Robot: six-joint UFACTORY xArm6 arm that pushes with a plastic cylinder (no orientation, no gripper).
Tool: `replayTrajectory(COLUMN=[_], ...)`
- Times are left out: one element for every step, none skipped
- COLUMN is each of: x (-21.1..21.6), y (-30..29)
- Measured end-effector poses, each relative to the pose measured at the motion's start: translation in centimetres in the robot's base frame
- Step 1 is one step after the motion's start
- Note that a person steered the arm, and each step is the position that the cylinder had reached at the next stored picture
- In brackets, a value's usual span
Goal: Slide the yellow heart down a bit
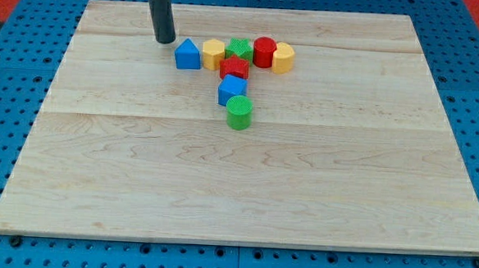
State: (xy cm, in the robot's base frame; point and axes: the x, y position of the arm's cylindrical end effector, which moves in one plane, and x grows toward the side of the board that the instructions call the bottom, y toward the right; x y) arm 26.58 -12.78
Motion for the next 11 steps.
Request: replayTrajectory(x=[-1.4, -1.4, -1.5, -1.7, -1.7, -1.5, -1.2, -0.1, 1.2, 1.2, 2.6], y=[1.3, 4.4, 8.7, 11.9, 14.3, 16.2, 16.8, 17.2, 18.6, 20.8, 21.1])
